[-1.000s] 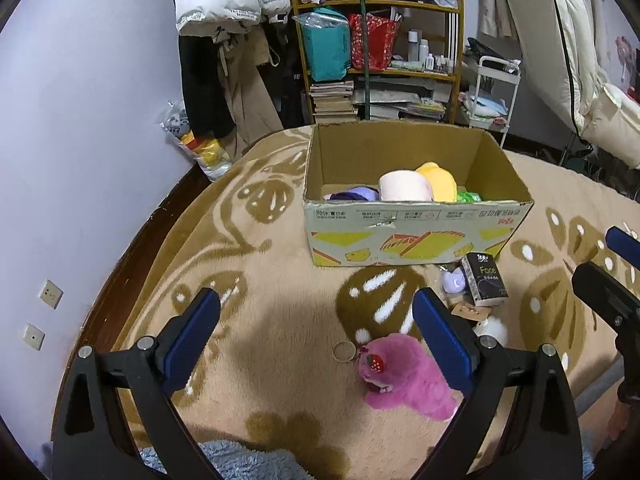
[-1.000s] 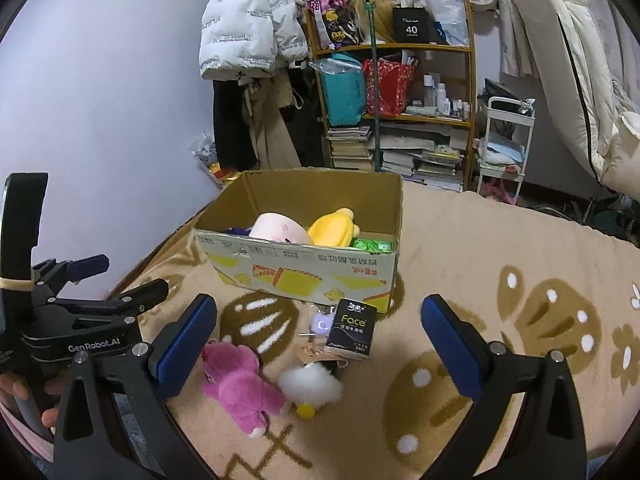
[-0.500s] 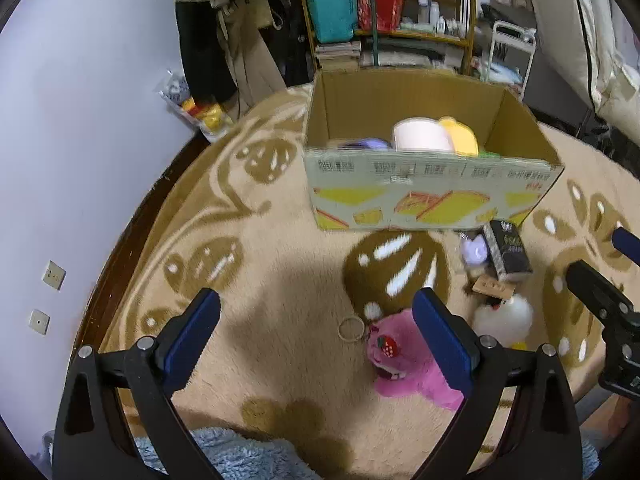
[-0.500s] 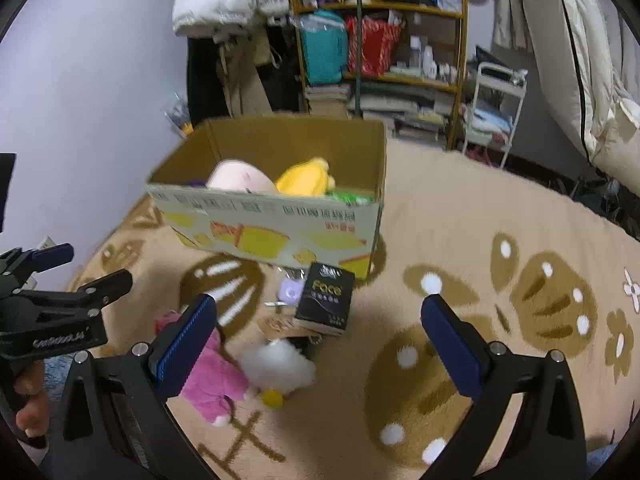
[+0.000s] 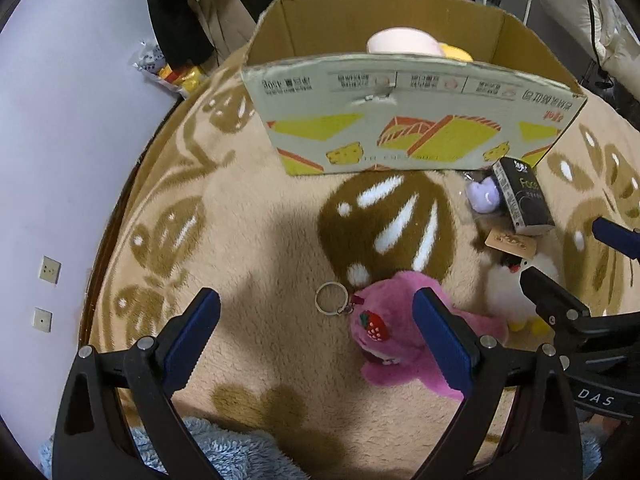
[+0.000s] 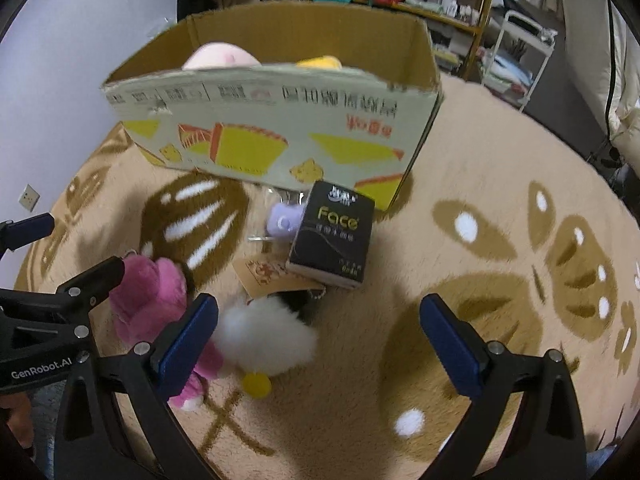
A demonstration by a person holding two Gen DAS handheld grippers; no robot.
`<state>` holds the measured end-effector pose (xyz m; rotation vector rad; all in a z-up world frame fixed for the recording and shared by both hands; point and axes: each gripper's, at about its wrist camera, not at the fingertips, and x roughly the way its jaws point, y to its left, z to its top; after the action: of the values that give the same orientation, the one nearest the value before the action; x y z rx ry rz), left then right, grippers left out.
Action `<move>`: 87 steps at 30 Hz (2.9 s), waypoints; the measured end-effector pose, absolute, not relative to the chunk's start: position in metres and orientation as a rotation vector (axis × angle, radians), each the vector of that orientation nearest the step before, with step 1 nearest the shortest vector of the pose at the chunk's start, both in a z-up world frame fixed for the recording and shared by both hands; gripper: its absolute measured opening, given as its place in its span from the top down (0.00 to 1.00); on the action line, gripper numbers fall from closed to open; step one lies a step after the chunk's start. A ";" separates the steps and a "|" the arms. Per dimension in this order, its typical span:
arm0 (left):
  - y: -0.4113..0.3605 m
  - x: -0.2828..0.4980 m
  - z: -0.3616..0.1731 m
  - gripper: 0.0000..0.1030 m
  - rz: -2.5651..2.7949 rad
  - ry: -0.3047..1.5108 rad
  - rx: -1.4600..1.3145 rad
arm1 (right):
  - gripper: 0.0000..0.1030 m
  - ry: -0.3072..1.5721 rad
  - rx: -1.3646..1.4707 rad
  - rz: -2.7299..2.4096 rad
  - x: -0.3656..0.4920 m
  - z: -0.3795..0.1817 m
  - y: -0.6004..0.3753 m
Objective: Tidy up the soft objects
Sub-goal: 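Grasp the pink plush bear with the left tool while the right tool grasps the white fluffy plush, then lift the pink bear over the box with the left tool while the right tool carries the white plush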
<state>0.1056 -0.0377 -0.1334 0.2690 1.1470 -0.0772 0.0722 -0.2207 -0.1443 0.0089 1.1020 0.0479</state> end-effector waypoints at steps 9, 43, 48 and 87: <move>-0.038 0.116 -0.151 0.07 -0.113 1.231 0.227 | 0.08 1.223 0.033 0.062 0.083 -0.173 -0.221; -0.037 0.119 -0.176 0.32 -0.210 1.326 0.106 | 0.52 1.274 -0.011 0.074 0.084 -0.176 -0.198; -0.049 0.104 -0.168 0.58 -0.242 1.275 0.124 | 0.69 1.263 0.021 0.095 0.083 -0.171 -0.203; -0.033 0.053 -0.044 0.64 0.024 0.531 0.166 | 0.88 0.609 0.075 0.056 0.028 -0.048 -0.231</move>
<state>0.0533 -0.0330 -0.0442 0.1661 0.5313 0.0244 0.0278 -0.2310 -0.0485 0.0753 0.6089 0.0555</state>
